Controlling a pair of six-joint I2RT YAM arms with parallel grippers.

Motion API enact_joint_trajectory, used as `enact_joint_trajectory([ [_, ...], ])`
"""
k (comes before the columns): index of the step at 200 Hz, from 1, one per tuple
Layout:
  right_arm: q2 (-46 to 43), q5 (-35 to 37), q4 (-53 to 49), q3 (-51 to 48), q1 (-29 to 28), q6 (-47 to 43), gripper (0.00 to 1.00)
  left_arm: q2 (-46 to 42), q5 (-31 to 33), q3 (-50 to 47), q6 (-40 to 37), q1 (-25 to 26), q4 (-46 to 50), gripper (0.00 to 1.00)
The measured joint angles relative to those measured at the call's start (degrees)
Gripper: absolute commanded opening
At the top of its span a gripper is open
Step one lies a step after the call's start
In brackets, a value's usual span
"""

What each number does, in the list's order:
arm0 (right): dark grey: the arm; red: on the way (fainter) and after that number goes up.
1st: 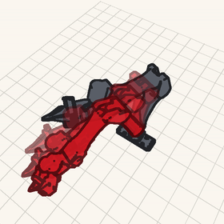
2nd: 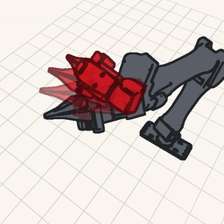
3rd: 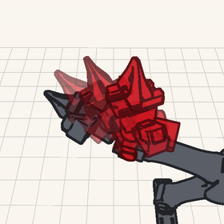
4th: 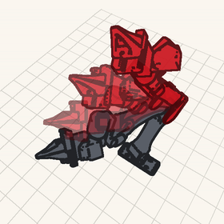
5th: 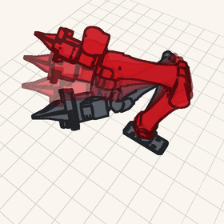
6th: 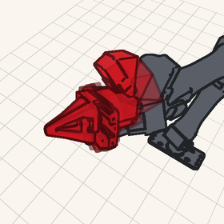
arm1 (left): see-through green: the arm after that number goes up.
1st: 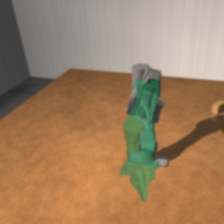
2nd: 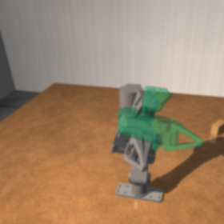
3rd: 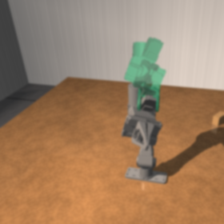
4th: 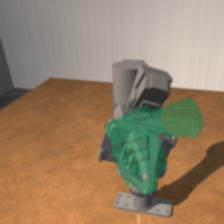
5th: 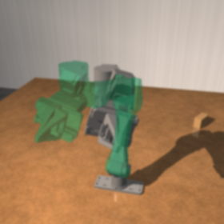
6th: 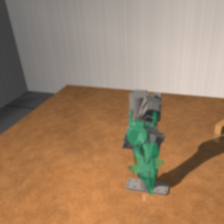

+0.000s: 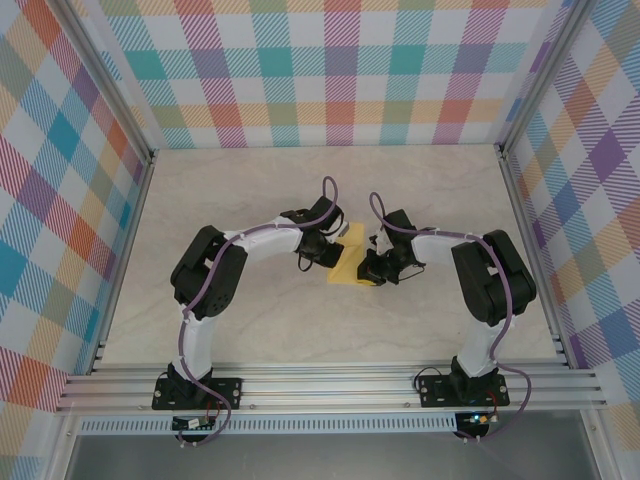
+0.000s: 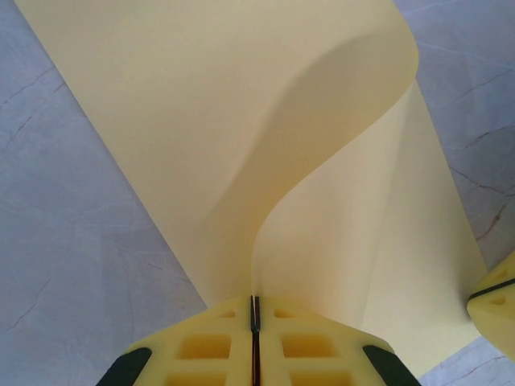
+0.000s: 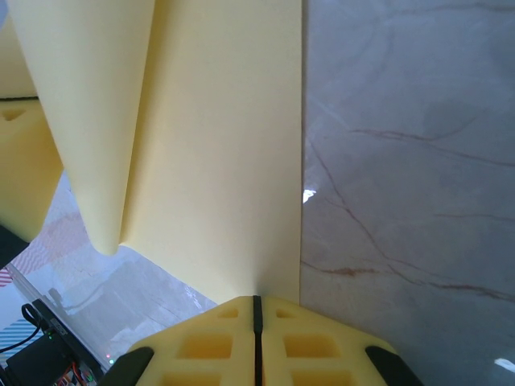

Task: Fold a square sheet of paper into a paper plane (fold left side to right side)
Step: Fold the triangle a second time at the center of the table.

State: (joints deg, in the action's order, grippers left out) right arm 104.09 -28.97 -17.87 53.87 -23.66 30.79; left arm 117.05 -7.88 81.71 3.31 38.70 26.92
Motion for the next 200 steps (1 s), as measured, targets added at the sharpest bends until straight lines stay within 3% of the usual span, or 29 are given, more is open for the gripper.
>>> enact_joint_trajectory([
  [200,0.33,0.02,-0.81,0.57,-0.02,-0.09,0.07,0.33,-0.66,0.0,0.02,-0.39,-0.28,0.08],
])
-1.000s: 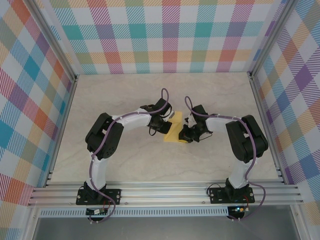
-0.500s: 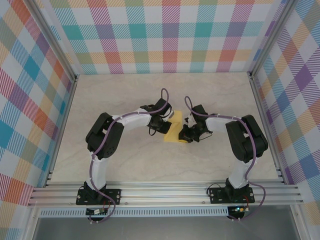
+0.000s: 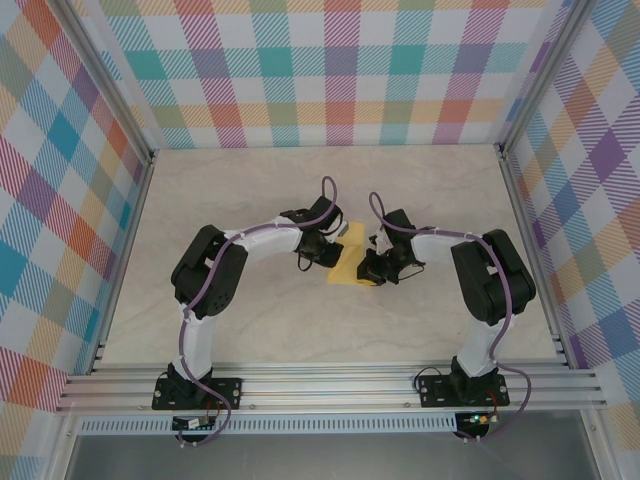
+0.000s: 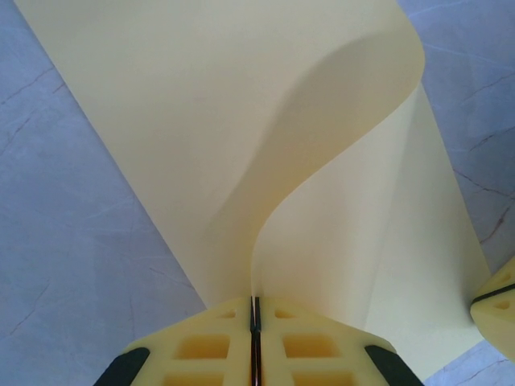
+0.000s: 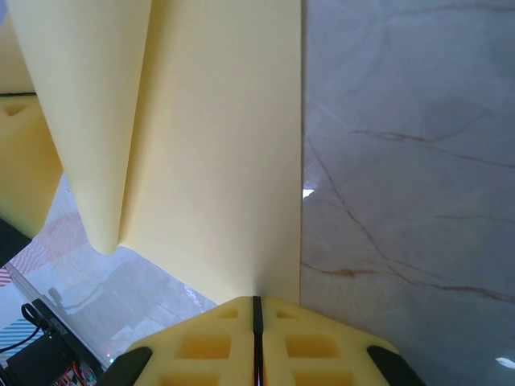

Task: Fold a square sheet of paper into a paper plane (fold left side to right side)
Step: Fold the triangle a second time at the center of the table.

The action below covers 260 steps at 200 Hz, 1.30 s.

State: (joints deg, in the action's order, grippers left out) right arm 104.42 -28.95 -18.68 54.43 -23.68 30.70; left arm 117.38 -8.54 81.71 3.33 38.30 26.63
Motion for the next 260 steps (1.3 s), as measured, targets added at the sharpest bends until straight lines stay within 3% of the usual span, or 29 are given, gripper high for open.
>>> enact_joint_trajectory([
  [260,0.17,0.02,-0.52,0.33,-0.02,-0.11,0.07,0.24,0.22,1.05,-1.46,0.0,-1.22,0.09],
])
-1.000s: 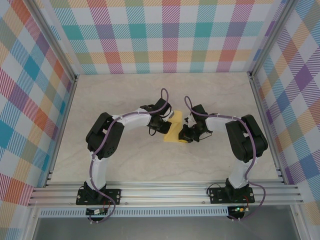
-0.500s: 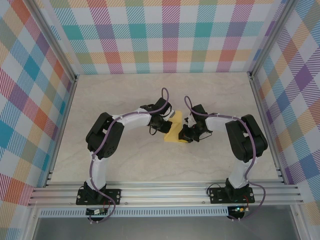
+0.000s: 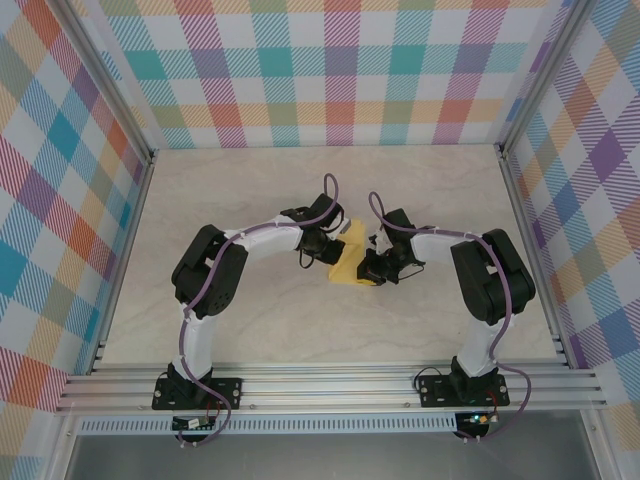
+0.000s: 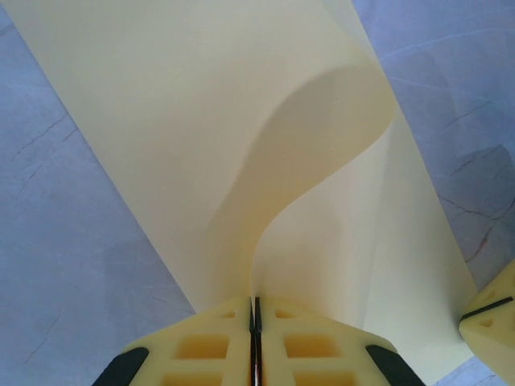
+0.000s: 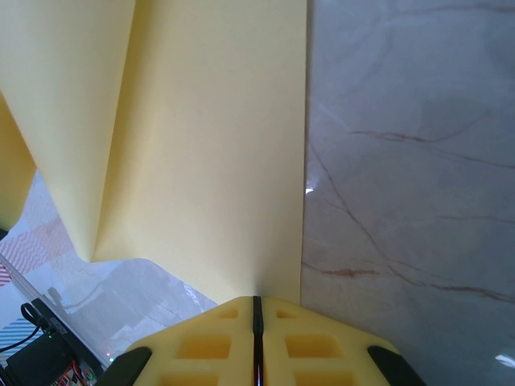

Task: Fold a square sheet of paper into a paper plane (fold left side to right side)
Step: Fold the triangle a second time at the center of the table.

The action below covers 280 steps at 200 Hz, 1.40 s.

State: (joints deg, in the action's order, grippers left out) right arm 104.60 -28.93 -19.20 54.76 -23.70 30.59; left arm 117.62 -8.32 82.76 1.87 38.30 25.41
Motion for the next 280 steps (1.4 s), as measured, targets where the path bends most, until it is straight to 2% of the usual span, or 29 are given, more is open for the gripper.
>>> enact_joint_trajectory([
  [227,0.24,-0.2,-0.59,0.55,0.02,0.04,0.09,0.28,-0.87,-2.38,0.0,-0.26,-2.01,0.1],
  [280,-5.73,-1.66,1.27,-0.72,3.87,2.12,0.11,0.28,-1.07,-2.38,0.0,-0.33,-2.01,0.1],
])
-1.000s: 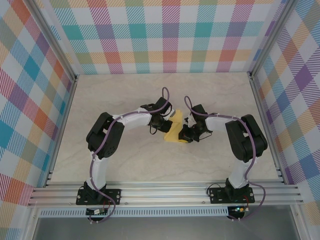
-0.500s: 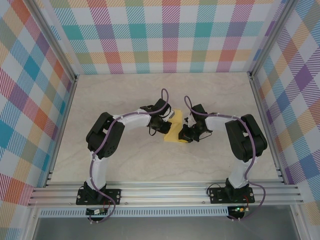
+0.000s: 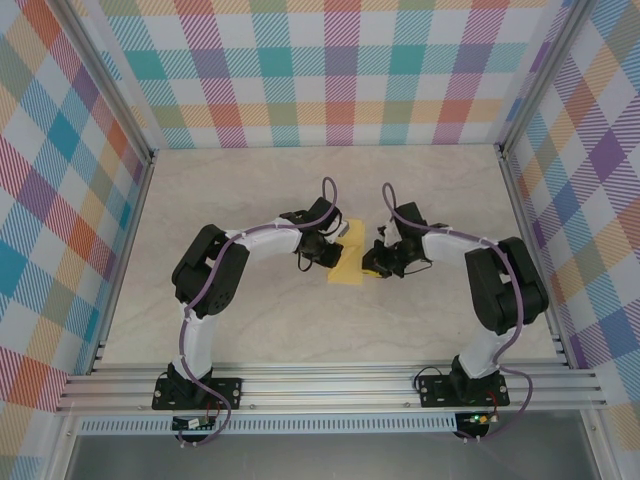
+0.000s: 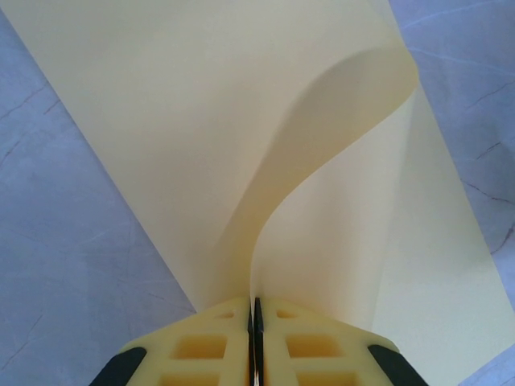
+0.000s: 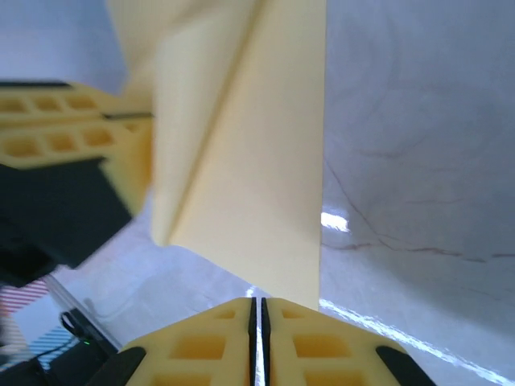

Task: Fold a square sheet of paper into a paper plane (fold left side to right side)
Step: Fold the triangle a second time at the center of the table.

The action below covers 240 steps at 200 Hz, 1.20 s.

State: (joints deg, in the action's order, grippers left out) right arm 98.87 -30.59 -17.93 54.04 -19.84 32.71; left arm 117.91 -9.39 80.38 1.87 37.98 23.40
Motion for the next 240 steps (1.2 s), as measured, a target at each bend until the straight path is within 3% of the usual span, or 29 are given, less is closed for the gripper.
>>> enact_joint_trajectory([
  [29,0.2,-1.31,4.96,0.92,1.2,3.78,0.11,0.0,-0.04,0.0,0.0,-0.04,0.0,0.1],
  [89,8.76,-1.27,8.02,10.8,-1.09,7.23,0.11,0.0,-0.13,0.0,0.0,-0.04,-0.02,0.1],
  [190,13.92,1.11,5.55,13.66,-1.81,7.3,0.11,-0.04,-0.2,-0.22,0.02,-0.04,-0.35,0.1],
  [240,14.03,2.16,3.56,13.9,-1.81,6.8,0.11,-0.13,-0.46,-0.33,0.02,-0.02,-0.57,0.16],
])
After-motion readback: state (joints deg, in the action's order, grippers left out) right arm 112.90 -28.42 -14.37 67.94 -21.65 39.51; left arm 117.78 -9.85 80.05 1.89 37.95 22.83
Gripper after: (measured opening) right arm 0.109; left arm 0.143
